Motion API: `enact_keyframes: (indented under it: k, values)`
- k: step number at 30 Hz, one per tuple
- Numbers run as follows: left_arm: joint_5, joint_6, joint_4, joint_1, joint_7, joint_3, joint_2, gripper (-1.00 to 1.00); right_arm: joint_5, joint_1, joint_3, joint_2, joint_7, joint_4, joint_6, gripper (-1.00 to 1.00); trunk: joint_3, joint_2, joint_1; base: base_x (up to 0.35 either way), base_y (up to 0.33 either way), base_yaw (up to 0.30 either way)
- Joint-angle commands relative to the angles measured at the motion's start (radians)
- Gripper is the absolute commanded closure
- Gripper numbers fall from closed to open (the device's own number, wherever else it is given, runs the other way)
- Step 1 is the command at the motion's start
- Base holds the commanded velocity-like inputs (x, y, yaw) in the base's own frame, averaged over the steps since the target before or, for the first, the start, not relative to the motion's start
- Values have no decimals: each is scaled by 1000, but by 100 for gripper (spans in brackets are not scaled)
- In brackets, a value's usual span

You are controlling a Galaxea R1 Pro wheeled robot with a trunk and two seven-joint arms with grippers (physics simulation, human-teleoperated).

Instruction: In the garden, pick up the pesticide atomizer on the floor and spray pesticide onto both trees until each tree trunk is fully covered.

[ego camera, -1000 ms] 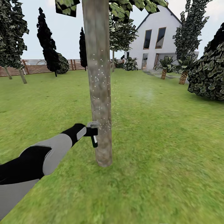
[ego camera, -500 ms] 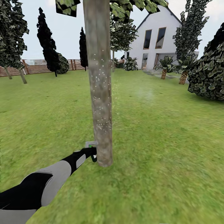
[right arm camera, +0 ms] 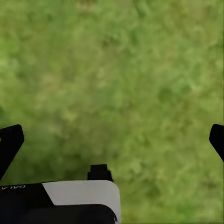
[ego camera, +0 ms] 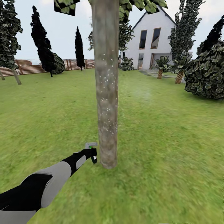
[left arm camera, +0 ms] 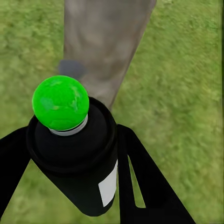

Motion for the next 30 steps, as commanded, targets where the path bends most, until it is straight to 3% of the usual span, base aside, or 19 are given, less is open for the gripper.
enact_keyframes:
  k: [1,9,15,30]
  values:
    - [10,4,-1,0,-3,-6,0,100,-8,-1,9,1,-1,3,-5,-100,-2,-1,0,138,340,-290]
    - [10,3,-1,0,-3,-6,-1,100,-8,-1,9,1,-1,3,-5,-100,-10,-1,0,64,330,-240]
    - [10,0,-1,0,-3,-6,-4,100,-8,-2,9,1,-1,3,-4,-100,-18,-1,0,28,82,-188]
    - [10,4,-1,0,-3,-6,-4,100,-8,-1,9,1,0,3,-5,-100,-20,-1,0,85,317,-106]
